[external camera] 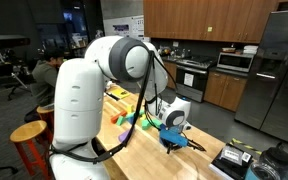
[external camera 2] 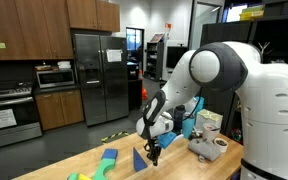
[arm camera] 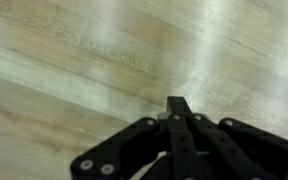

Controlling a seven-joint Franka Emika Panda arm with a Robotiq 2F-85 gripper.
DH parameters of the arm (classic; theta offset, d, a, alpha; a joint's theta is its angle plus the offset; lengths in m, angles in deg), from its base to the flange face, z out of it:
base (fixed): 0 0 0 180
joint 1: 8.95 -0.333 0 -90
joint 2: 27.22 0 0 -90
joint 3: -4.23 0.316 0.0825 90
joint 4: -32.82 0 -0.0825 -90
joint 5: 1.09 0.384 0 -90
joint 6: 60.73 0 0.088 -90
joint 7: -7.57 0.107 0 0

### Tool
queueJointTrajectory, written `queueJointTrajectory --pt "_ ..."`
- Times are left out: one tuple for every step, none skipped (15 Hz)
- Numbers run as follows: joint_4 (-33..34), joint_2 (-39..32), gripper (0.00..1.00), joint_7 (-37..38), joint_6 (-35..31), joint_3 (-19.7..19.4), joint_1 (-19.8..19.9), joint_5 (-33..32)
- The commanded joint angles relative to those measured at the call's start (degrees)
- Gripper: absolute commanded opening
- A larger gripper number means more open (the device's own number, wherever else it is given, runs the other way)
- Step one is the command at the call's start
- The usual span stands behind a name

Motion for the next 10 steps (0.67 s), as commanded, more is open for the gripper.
queueJointTrajectory --pt "-8.0 8.8 0.00 -0.9 -4.9 -1.2 0.2 0.1" --pt "-9.8 10.7 0.00 -0.3 -6.0 -1.7 -0.2 -0.6" --pt "-11.7 13.0 0.00 0.3 -6.9 -2.1 -0.6 -1.4" --pt "-13.9 15.6 0.00 1.1 -7.8 -2.6 -1.1 -2.5" --pt "-15.7 17.8 0.00 2.1 -8.4 -3.0 -1.6 -4.0" --pt "-17.6 20.3 0.00 3.4 -8.9 -3.3 -2.1 -5.6" --pt "-19.6 23.0 0.00 4.8 -9.1 -3.5 -2.6 -7.5" --pt "-21.1 25.3 0.00 6.1 -9.1 -3.6 -2.9 -9.4" --pt "-22.7 27.5 0.00 7.8 -9.0 -3.4 -3.1 -11.6" --pt "-24.0 29.6 0.00 9.3 -8.7 -3.0 -3.4 -13.4"
